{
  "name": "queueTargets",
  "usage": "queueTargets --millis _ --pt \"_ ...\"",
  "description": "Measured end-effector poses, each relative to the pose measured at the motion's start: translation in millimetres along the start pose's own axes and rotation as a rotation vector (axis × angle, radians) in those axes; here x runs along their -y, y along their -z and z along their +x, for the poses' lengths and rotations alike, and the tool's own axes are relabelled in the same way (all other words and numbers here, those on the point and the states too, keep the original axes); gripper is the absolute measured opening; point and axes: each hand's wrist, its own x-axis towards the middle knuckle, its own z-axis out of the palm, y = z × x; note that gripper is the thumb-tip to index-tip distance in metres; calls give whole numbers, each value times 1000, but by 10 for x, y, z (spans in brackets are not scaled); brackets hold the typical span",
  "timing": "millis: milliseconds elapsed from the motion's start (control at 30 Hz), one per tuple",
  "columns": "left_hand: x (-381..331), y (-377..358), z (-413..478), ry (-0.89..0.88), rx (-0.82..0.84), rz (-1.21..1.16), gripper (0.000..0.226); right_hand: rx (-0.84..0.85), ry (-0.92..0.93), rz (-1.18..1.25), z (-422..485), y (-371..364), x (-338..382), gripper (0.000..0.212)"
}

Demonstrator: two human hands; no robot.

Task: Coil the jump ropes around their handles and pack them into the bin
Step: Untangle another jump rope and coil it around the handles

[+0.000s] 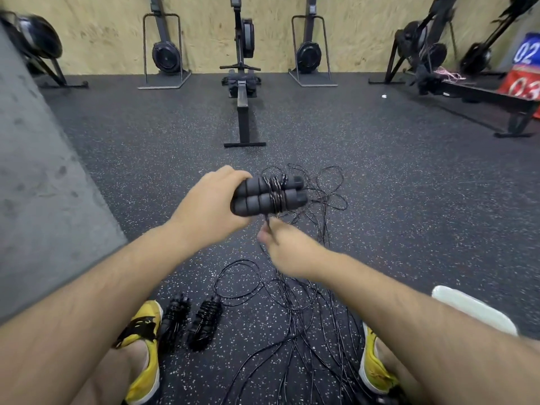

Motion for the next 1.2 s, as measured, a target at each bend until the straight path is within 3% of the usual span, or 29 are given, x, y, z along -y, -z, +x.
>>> queueTargets --millis 133,267,400,533,633,700,767,867,1000,1067,1200 --pt "189 -108 60 13 8 247 49 82 2 -80 -184 56 260 26" --pt "214 -139 53 -22 86 268 51 -114 35 -289 -344 487 362 22" --pt "108 -142 -27 -205 170 202 51 -232 109 -450 -251 843 221 19" --pt "-94 5 -91 -327 189 -25 52 -260 129 -166 -42 944 -121 17" --pt "-202 175 -131 -253 203 -226 48 -153 47 210 88 820 -309 20" --pt "-215 217 -128 -171 189 -303 48 -29 -9 332 86 657 -268 31" --pt "-173 188 -67 -89 131 -275 41 43 -15 235 66 426 -129 23" --pt "-36 86 66 -3 42 -89 24 3 -40 153 -48 149 104 14" --pt "165 -60 114 43 16 158 26 108 -91 137 -223 83 349 23" --pt "201 -99 108 31 35 240 27 158 -50 -44 -339 222 447 25" --pt "168 -153 55 -19 102 272 32 -12 39 -284 -416 595 520 24"
